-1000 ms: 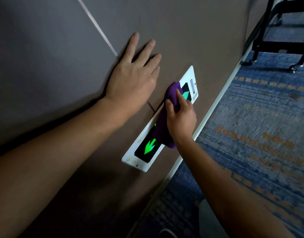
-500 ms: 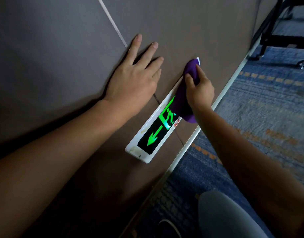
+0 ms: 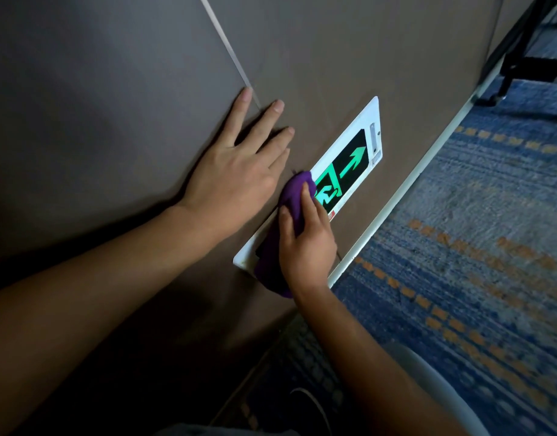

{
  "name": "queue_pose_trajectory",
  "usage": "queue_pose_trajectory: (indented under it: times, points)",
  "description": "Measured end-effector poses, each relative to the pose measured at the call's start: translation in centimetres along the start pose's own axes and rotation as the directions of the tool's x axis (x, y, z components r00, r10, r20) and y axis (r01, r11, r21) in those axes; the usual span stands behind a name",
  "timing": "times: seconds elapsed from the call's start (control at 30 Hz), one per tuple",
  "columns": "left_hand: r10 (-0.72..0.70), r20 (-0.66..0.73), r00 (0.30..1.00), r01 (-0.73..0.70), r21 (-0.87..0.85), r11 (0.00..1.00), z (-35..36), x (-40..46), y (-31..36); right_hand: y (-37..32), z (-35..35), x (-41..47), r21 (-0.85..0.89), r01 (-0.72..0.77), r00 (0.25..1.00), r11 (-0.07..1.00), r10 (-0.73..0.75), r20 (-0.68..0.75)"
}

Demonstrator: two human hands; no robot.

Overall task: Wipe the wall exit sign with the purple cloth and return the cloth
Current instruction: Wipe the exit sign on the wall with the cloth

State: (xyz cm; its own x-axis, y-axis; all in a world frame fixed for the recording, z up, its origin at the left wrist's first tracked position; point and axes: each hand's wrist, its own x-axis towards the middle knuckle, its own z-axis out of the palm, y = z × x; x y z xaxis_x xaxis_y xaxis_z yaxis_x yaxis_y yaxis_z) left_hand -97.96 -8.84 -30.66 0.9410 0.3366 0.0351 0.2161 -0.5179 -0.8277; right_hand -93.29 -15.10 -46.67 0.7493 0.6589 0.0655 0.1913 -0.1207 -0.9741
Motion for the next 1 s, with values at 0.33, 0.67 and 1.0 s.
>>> queue_pose_trajectory:
  times: [0.33,0.67,1.0]
  points:
    - [0.033,0.002,0.999,-0.033,0.077,0.996,-0.1,-2.8,-0.6,1.0,-2.6,8.3,-0.082,0.019,1.0,0.996,-0.021,-0.021]
    - [0.031,-0.021,0.999,-0.029,0.085,0.996,0.2,-2.5,-0.6,0.7,-2.6,6.3,-0.167,0.034,0.994,0.985,-0.016,0.107]
    - [-0.039,0.058,0.998,0.031,0.132,0.991,-1.3,-5.8,-1.1,-0.3,-0.6,-4.2,-0.168,0.048,0.968,0.985,-0.004,0.25]
